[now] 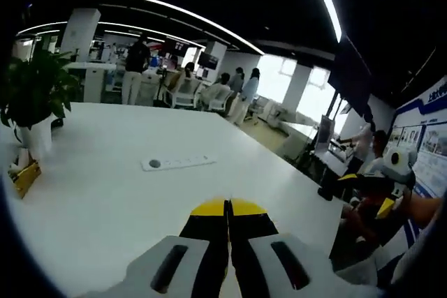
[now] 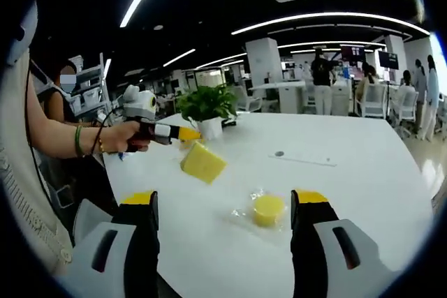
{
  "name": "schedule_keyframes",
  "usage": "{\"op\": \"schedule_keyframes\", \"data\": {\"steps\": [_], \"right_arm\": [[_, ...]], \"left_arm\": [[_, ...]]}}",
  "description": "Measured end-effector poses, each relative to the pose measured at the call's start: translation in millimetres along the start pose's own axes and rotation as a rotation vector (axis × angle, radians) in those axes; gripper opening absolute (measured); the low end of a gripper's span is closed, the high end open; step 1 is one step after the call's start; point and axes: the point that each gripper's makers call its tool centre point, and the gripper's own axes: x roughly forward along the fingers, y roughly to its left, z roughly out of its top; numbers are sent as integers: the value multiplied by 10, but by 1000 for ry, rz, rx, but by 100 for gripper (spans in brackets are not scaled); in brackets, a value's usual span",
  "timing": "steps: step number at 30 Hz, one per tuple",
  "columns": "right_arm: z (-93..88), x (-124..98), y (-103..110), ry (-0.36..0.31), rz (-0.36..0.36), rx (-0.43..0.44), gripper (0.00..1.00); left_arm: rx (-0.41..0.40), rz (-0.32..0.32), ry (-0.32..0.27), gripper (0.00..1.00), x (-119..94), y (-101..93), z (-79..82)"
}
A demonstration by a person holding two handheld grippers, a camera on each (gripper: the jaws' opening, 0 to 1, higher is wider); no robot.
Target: Compare the silicone blocks by pressing each to a similar depth, holding the contact briefly, and releasing to observe deformation and rebound differences across the visible hardness samples.
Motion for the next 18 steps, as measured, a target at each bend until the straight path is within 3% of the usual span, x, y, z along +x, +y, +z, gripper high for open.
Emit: {"op": "schedule_keyframes", "data": {"steps": [9,18], "right_arm": [[217,13,216,-2,83,-135,73],[544,231,388,1,195,-240,73]], "left_arm": [[8,-26,-30,0,-250,-281,162],[71,-66,-53,0,-477,-626,328]]}}
